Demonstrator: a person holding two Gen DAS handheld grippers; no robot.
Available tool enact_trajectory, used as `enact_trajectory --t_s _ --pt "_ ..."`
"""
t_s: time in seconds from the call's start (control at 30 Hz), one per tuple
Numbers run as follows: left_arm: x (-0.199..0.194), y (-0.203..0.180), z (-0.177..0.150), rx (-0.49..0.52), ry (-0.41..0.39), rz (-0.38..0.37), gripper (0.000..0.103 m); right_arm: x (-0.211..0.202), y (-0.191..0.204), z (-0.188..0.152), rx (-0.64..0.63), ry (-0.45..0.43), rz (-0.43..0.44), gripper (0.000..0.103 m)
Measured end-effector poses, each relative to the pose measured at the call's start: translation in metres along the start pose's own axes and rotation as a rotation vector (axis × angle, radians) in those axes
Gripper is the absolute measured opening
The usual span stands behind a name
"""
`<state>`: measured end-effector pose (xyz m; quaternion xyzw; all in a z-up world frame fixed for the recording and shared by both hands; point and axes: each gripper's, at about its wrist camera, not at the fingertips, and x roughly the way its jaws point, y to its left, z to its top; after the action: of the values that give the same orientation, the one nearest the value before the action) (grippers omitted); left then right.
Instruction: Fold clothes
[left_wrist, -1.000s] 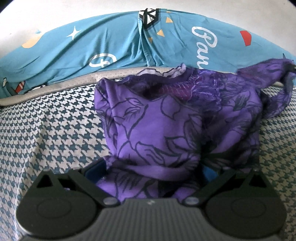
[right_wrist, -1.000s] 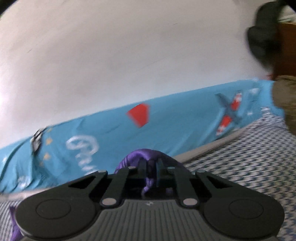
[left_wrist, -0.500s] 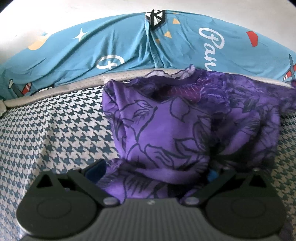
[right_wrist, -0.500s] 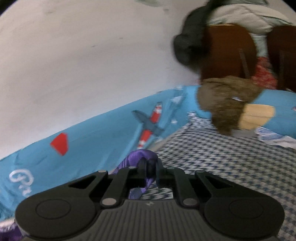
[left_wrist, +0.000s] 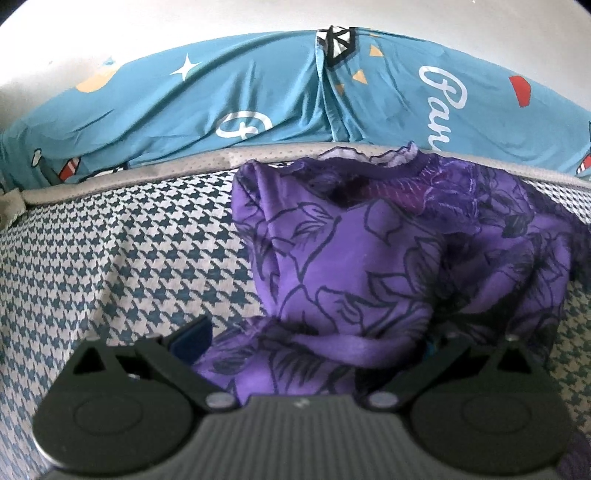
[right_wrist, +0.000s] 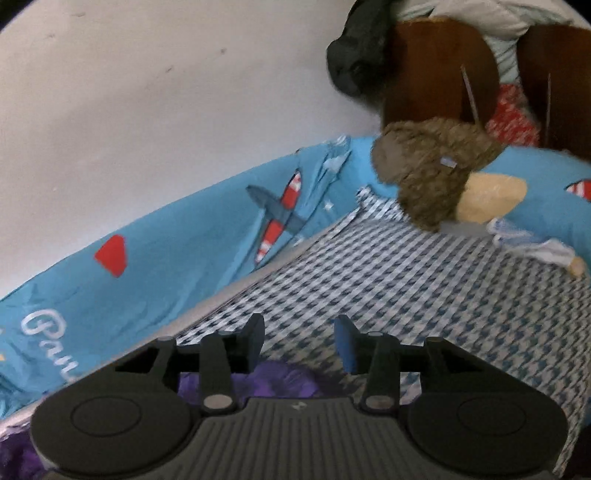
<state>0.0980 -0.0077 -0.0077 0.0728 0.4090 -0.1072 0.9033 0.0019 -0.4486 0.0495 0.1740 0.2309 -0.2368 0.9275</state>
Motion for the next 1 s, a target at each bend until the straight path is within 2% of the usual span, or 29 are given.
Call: enact_trajectory --t_s 0.23,0.4,0.47,0.67,0.77,0.83,1.0 --pt "-0.004 0.004 -0.001 -0.026 -0.034 -0.019 0.103 -0.007 0.030 -0.029 -0.025 0.110 0.163 0.043" --pt "-0.013 0.006 -0.001 -0.025 -0.080 -0.021 0.102 -0.018 0.070 -0.054 -0.136 0.152 0.304 0.047" --pt "-0.016 0.010 0.000 -0.030 -0.091 -0.031 0.098 -0.023 0.085 -0.063 -0.188 0.153 0.342 0.049" --pt "-0.022 0.018 -0.003 -0.046 -0.098 -0.064 0.081 -0.032 0.118 -0.087 -0.295 0.177 0.433 0.051" --pt "-0.023 0.019 -0.004 -0.052 -0.088 -0.083 0.067 -0.032 0.131 -0.095 -0.326 0.192 0.469 0.051" --pt "-0.023 0.019 -0.005 -0.055 -0.083 -0.095 0.053 -0.032 0.139 -0.101 -0.342 0.202 0.485 0.051" --pt "-0.025 0.018 -0.007 -0.065 -0.081 -0.122 0.034 -0.033 0.154 -0.109 -0.361 0.215 0.516 0.051"
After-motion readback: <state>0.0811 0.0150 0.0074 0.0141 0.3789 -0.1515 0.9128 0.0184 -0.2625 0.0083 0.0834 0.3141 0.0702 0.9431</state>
